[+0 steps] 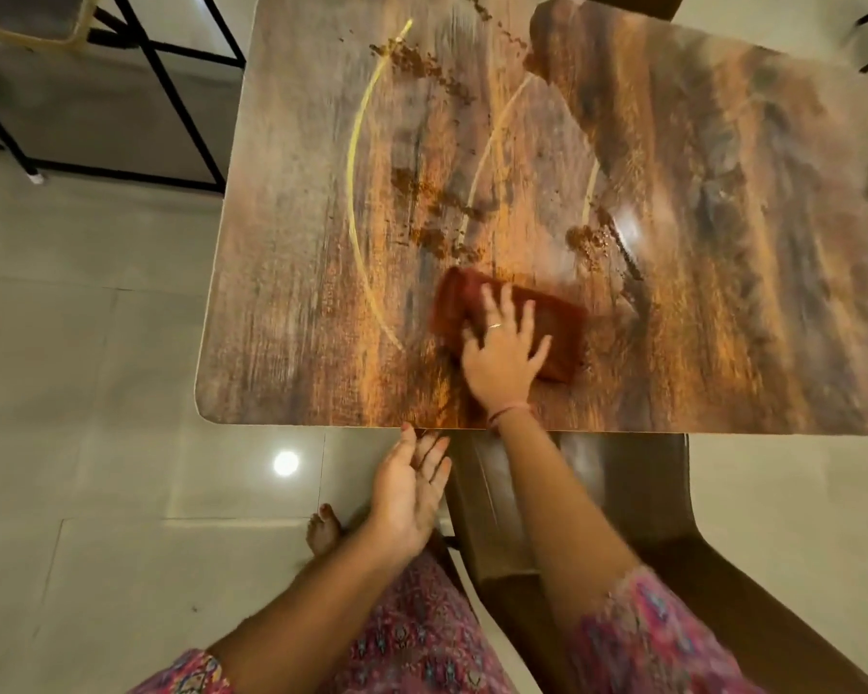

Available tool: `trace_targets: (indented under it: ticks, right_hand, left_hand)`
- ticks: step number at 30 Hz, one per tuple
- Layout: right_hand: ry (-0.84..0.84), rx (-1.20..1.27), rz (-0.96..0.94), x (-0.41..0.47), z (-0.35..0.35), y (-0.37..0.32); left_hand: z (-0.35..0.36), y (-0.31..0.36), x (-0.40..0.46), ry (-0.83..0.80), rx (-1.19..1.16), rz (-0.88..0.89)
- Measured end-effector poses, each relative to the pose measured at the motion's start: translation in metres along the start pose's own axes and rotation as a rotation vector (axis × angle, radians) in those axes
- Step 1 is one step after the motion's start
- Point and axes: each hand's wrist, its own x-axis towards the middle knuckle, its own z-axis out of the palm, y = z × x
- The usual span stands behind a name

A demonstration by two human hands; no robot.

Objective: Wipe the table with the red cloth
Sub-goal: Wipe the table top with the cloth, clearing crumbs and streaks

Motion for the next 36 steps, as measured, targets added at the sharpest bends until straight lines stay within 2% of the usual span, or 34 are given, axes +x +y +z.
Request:
trace_targets:
  ticks: [2, 3, 7, 9, 12, 15, 17, 20, 22, 26, 27, 30, 32, 33, 36]
  right_hand:
    - [-0.122, -0.056, -0.350, -0.041, 0.019, -0.012]
    - [-0.164, -0.083, -0.460, -0.054, 0.024, -0.011]
    - [-0.193, -0.130, -0.612, -0.019, 0.011, 0.014]
    - [-0.156, -0.140, -0.509, 0.031, -0.008, 0.040]
    - [-0.047, -0.094, -0.118, 0.105, -0.053, 0.105]
    - [0.039, -0.012, 0.236, 0.141, -0.088, 0.159]
    - [0.085, 0.019, 0.373, 0.148, -0.091, 0.160]
    - [0.140, 0.101, 0.494, 0.146, -0.079, 0.115]
    - [0.122, 0.080, 0.373, 0.128, -0.060, 0.073]
    - [-0.112, -0.057, -0.363, 0.027, -0.003, 0.002]
    - [-0.177, -0.085, -0.498, 0.002, 0.006, -0.004]
    - [-0.264, -0.123, -0.700, -0.005, 0.006, 0.007]
    - [-0.233, -0.166, -0.725, 0.039, -0.009, 0.019]
    - [-0.219, -0.161, -0.660, 0.069, -0.017, 0.026]
    - [-0.089, -0.092, -0.233, 0.159, -0.051, 0.064]
  left_hand:
    - [0.004, -0.005, 0.003, 0.049, -0.074, 0.031]
    - [0.006, -0.007, 0.004, 0.076, -0.098, 0.044]
    - [0.015, -0.006, 0.012, 0.160, -0.105, 0.050]
    - [0.020, -0.006, 0.017, 0.184, -0.120, 0.037]
    - [0.023, -0.007, 0.020, 0.224, -0.163, 0.034]
    - [0.024, -0.007, 0.020, 0.232, -0.167, 0.025]
    - [0.026, -0.006, 0.019, 0.237, -0.157, 0.024]
    - [0.029, -0.007, 0.018, 0.270, -0.149, 0.035]
    - [0.031, -0.006, 0.019, 0.282, -0.139, 0.045]
    - [0.033, -0.006, 0.020, 0.307, -0.102, 0.048]
    - [0.033, -0.006, 0.021, 0.304, -0.084, 0.051]
    - [0.032, -0.005, 0.021, 0.310, -0.072, 0.035]
    - [0.032, -0.003, 0.021, 0.315, -0.099, 0.009]
    - [0.032, -0.002, 0.021, 0.320, -0.115, -0.002]
    - [0.029, -0.002, 0.021, 0.321, -0.154, -0.021]
